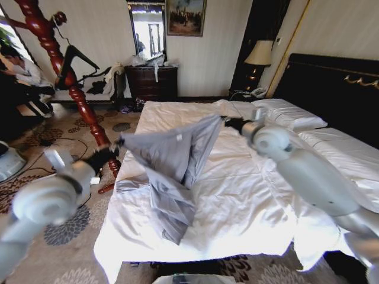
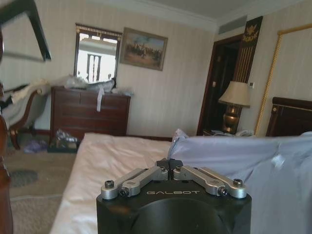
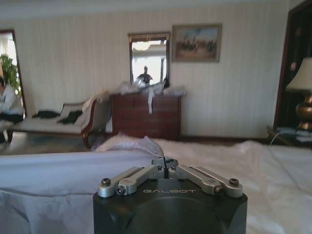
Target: Pick up the clothes from the bed and hang them on the clothes hanger.
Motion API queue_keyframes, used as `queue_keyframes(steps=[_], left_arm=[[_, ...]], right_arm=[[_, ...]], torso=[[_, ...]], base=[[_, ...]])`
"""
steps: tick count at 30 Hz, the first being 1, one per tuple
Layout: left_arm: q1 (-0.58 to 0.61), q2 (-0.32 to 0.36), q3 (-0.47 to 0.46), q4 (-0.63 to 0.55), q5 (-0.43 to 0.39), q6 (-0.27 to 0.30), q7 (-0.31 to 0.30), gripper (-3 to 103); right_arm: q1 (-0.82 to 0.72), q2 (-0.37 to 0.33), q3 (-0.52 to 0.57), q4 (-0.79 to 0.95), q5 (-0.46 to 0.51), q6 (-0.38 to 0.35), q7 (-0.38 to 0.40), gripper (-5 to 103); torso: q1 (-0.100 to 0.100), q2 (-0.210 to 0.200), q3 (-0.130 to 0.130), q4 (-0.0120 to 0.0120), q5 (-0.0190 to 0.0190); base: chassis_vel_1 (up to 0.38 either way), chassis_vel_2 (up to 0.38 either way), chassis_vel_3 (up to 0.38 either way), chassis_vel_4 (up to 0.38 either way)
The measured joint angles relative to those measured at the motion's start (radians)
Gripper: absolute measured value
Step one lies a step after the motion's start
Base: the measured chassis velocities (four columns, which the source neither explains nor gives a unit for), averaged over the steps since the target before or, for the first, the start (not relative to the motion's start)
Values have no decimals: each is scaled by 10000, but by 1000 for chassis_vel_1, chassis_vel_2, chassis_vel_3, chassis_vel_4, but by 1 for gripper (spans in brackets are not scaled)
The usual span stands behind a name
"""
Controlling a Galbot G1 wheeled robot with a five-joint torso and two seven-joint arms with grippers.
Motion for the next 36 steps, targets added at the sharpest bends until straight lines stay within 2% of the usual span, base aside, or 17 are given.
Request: queue_keyframes(steps=[2,4,6,9,11,13,15,19,21,23,25,28,30,31,33,35,36], left_arm=[[-610,367,58,241,-374,67,-42,0],[-922,534,95,319,-535,91,-98,0],[-1734,1024,144,460,-1003,178,-215,0],[-2460,1521,178,831,-1264,274,-275,0],[-3056,1940,262,1363,-1510,369,-72,0],[-3067,1987,250,1393,-1541,380,-26,0],[-2560,2180,-45,1186,-1547,444,187,0],[-1039,1683,-404,256,-1140,463,-128,0],[84,1123,-677,-291,-680,446,-398,0],[429,868,-593,-430,-436,412,-436,0],[1176,314,-396,-663,-9,386,-388,0],[1671,-10,-385,-847,99,310,-510,0],[1859,-231,-387,-1092,44,238,-820,0],[1895,-286,-392,-1163,14,222,-904,0],[1987,-355,-415,-1245,5,194,-965,0],[2585,-538,-665,-1515,-29,120,-1124,0],[2926,-621,-793,-1624,-38,108,-1230,0]], right_arm=[[313,-115,271,21,445,-41,193,0],[489,-80,350,34,731,-120,371,0],[1254,484,154,-58,1157,-319,685,0],[2101,1110,-222,-366,1199,-361,707,0],[2809,1366,-463,-605,1381,-405,749,0],[2849,1363,-487,-610,1403,-409,749,0],[2627,1113,-514,-456,1463,-423,660,0],[1354,746,-97,72,1435,-477,706,0],[245,276,405,499,1237,-524,687,0],[-368,-78,777,757,1155,-528,684,0],[-1788,-829,1386,1263,940,-530,684,0],[-2347,-1002,1567,1326,798,-522,685,0],[-2558,-1003,1532,1278,662,-522,639,0],[-2637,-998,1507,1266,583,-523,609,0],[-2722,-981,1486,1243,489,-523,582,0],[-2767,-774,1390,1001,327,-525,533,-3],[-2768,-655,1317,849,273,-532,504,1]], torso=[[0,0,0,10,-7],[-1,1,0,1,-9],[-2,0,-1,-11,5],[0,-1,2,11,4],[4,1,1,21,-22],[3,0,1,22,-24],[-3,2,-3,2,1],[-2,0,0,-12,5],[3,-1,3,18,0],[2,0,2,21,-4],[-7,1,-3,-13,-3],[-7,3,-4,-19,6],[-1,0,0,10,0],[1,0,1,14,-1],[1,1,0,14,-5],[-3,2,-2,-5,-4],[-3,2,-2,-5,1]], base=[[0,0,0,0],[0,0,0,0],[0,0,0,0],[0,0,0,0],[0,0,0,0],[0,0,0,0],[0,0,0,0],[0,0,0,0],[0,0,0,0],[0,0,0,0],[0,0,0,0],[-16,-22,-35,-7],[0,0,0,0],[0,0,0,0],[0,0,0,0],[0,0,0,0],[0,0,0,0]])
